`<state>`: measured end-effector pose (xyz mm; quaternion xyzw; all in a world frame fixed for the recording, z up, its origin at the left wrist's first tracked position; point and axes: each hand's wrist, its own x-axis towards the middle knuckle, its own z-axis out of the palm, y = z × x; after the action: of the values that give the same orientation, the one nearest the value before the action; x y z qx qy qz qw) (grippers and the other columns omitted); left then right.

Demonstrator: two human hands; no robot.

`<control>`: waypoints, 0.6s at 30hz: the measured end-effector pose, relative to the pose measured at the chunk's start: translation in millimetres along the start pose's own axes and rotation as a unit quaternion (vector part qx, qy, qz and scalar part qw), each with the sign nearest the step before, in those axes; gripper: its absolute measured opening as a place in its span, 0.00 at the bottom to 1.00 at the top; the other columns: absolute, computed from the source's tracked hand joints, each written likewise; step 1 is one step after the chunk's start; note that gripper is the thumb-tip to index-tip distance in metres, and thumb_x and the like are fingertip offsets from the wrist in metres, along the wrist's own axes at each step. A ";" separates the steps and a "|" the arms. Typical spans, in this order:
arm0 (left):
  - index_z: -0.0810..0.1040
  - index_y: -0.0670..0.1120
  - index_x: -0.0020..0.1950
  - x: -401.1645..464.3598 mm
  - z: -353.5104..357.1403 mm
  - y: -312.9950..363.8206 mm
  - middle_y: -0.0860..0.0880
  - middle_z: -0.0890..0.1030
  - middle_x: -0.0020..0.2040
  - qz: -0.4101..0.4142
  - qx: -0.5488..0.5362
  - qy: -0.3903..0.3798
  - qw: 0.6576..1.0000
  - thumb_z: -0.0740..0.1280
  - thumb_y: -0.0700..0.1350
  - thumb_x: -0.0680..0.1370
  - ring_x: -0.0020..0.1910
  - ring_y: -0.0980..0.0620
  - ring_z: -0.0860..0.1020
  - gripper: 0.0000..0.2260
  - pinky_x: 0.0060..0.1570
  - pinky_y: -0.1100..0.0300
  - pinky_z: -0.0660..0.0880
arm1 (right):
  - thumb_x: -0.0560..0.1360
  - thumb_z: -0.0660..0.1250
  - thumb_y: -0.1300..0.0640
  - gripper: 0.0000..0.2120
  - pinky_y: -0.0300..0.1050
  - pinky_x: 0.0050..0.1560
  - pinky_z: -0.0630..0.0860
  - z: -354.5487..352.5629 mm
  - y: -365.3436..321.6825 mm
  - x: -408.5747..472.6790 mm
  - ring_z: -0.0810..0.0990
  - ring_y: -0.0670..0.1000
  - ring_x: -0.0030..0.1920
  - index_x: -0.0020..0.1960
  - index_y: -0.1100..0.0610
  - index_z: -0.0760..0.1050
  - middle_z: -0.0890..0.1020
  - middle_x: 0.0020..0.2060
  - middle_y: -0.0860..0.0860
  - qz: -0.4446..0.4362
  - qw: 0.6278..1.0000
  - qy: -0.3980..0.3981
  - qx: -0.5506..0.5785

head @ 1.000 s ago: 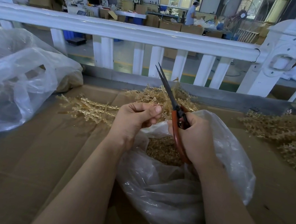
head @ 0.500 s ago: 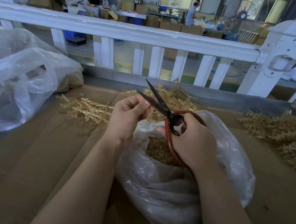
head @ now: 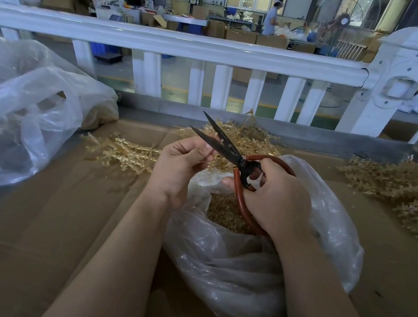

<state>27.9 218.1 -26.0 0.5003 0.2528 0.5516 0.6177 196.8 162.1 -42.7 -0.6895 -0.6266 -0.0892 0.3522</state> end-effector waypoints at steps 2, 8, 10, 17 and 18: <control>0.82 0.44 0.38 -0.1 -0.2 0.1 0.49 0.76 0.33 0.001 0.003 -0.002 1.000 0.69 0.43 0.71 0.35 0.55 0.71 0.04 0.41 0.63 0.69 | 0.64 0.54 0.18 0.32 0.31 0.31 0.65 -0.5 0.2 -0.7 0.71 0.37 0.33 0.41 0.46 0.72 0.73 0.32 0.36 -0.002 1.000 0.007 -0.004; 0.80 0.42 0.41 0.5 -1.1 0.3 0.47 0.76 0.36 -0.007 0.002 -0.006 1.000 0.69 0.44 0.72 0.36 0.55 0.72 0.05 0.43 0.63 0.69 | 0.63 0.50 0.17 0.35 0.31 0.30 0.66 -1.0 -0.7 -1.5 0.71 0.37 0.31 0.40 0.47 0.74 0.71 0.30 0.35 -0.005 1.000 0.017 0.008; 0.80 0.43 0.40 0.5 -1.1 0.8 0.47 0.76 0.36 -0.009 -0.001 -0.005 1.000 0.69 0.44 0.72 0.36 0.55 0.72 0.04 0.43 0.63 0.70 | 0.63 0.48 0.16 0.38 0.32 0.31 0.69 -0.2 0.0 -1.1 0.72 0.37 0.31 0.41 0.48 0.76 0.74 0.31 0.37 -0.007 1.000 0.016 0.009; 0.81 0.43 0.39 0.8 -1.2 0.7 0.45 0.76 0.38 0.010 0.008 0.009 1.000 0.69 0.41 0.73 0.35 0.54 0.73 0.04 0.41 0.63 0.71 | 0.65 0.51 0.17 0.36 0.31 0.32 0.66 -0.9 -1.2 -1.5 0.68 0.36 0.30 0.42 0.48 0.77 0.72 0.32 0.35 -0.009 1.000 0.020 0.004; 0.80 0.43 0.38 1.1 -0.9 0.3 0.44 0.76 0.37 0.019 0.019 0.010 1.000 0.69 0.39 0.74 0.35 0.54 0.72 0.05 0.41 0.62 0.70 | 0.65 0.52 0.17 0.35 0.30 0.31 0.65 -1.6 -1.7 -1.6 0.68 0.35 0.31 0.42 0.47 0.76 0.71 0.32 0.35 -0.008 1.000 0.024 0.002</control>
<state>27.3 219.4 -25.8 0.5117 0.2597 0.5631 0.5947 195.4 159.8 -41.8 -0.6813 -0.6239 -0.1075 0.3676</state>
